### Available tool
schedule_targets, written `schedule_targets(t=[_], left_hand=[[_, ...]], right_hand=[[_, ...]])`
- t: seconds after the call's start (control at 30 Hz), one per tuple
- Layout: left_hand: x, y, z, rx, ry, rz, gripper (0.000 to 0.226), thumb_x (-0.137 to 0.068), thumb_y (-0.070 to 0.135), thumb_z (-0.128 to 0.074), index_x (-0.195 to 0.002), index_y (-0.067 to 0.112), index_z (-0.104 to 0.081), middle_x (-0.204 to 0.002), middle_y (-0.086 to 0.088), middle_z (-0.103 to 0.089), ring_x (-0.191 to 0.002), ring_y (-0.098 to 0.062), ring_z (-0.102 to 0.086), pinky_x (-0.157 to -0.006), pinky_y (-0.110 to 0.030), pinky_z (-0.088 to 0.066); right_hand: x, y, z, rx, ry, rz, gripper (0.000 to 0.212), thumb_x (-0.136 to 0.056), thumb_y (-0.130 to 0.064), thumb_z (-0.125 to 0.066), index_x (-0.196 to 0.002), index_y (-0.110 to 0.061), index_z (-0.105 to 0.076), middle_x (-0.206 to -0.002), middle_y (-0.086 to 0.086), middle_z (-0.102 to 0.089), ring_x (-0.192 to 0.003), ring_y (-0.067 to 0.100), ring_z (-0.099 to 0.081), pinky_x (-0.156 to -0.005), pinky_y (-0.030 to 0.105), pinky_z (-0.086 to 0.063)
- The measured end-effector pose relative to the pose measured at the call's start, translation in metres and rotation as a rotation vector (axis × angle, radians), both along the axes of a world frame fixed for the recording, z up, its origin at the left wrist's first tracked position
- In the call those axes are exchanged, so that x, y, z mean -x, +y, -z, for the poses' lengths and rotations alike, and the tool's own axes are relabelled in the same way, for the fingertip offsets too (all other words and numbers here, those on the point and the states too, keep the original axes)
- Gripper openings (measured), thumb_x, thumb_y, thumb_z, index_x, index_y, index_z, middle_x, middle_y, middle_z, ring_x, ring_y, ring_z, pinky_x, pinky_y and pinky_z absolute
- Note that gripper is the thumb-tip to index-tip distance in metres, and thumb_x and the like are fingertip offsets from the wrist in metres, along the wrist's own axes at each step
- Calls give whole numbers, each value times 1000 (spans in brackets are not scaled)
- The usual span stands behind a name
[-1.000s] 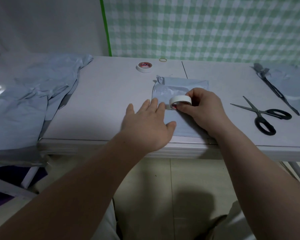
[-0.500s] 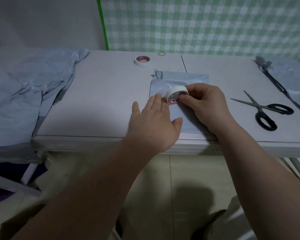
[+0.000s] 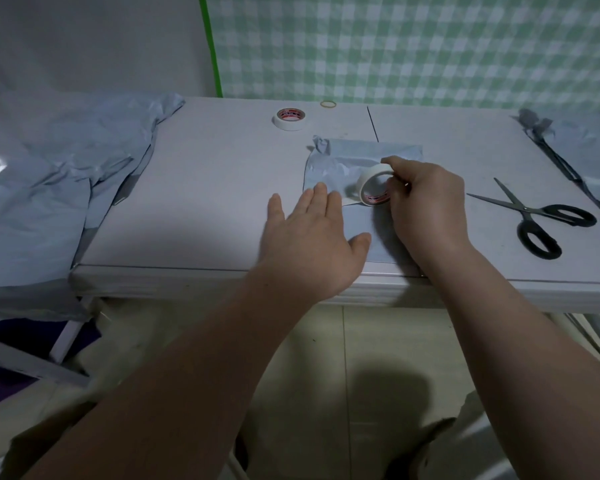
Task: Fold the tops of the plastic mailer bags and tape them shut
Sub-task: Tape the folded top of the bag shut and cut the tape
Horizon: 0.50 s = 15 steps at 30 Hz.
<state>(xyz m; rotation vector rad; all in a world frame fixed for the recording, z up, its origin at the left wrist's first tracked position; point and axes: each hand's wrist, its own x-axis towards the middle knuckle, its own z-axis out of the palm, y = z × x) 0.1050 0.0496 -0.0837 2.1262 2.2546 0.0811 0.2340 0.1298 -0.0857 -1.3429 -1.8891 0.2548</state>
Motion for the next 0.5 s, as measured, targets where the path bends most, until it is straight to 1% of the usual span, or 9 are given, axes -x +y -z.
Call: schedule_targets(t=[0.07, 0.2, 0.27, 0.33, 0.43, 0.5], left_hand=[[1, 0, -1, 3, 4, 2, 71, -96, 56, -15, -152, 15, -3, -161, -5, 2, -147, -16, 1, -115, -53, 3], [-2, 0, 0, 5, 12, 0, 76, -93, 63, -13, -152, 17, -1, -161, -6, 2, -148, -19, 2, -115, -53, 3], [-3, -1, 0, 20, 11, -10, 80, -91, 67, -11, -152, 17, 0, -161, -7, 4, -148, -20, 3, -116, -54, 3], [-4, -1, 0, 37, 4, -19, 83, -89, 69, -11, -152, 17, 1, -160, -7, 6, -148, -20, 5, -115, -54, 4], [-5, -1, 1, 37, -1, -27, 83, -89, 70, -12, -152, 17, 1, -160, -7, 7, -148, -20, 6, -116, -55, 3], [-5, -1, 1, 32, 3, -28, 83, -89, 70, -12, -152, 17, 0, -160, -7, 6, -148, -19, 5, -116, -55, 2]], right_hand=[[-2, -1, -1, -33, -38, -4, 38, -91, -6, -45, -122, -19, -64, -106, 15, -66, -102, 29, -57, -77, 23, -33], [-3, -6, -3, -147, -116, -42, 37, -92, -7, -43, -123, -14, -62, -95, 19, -61, -92, 35, -52, -70, 33, -36], [-3, -7, -3, -178, -170, -38, 37, -93, -11, -43, -124, -16, -61, -97, 17, -60, -91, 36, -50, -67, 35, -38], [-4, -8, -3, -166, -202, -39, 37, -94, -13, -43, -127, -18, -58, -99, 16, -59, -91, 36, -52, -68, 37, -41], [-7, -8, -3, -137, -256, -44, 40, -93, -9, -44, -130, -20, -56, -101, 16, -58, -91, 35, -55, -68, 36, -41], [-8, -9, -3, -126, -259, -47, 42, -91, -8, -46, -130, -20, -55, -103, 14, -58, -90, 35, -56, -66, 33, -38]])
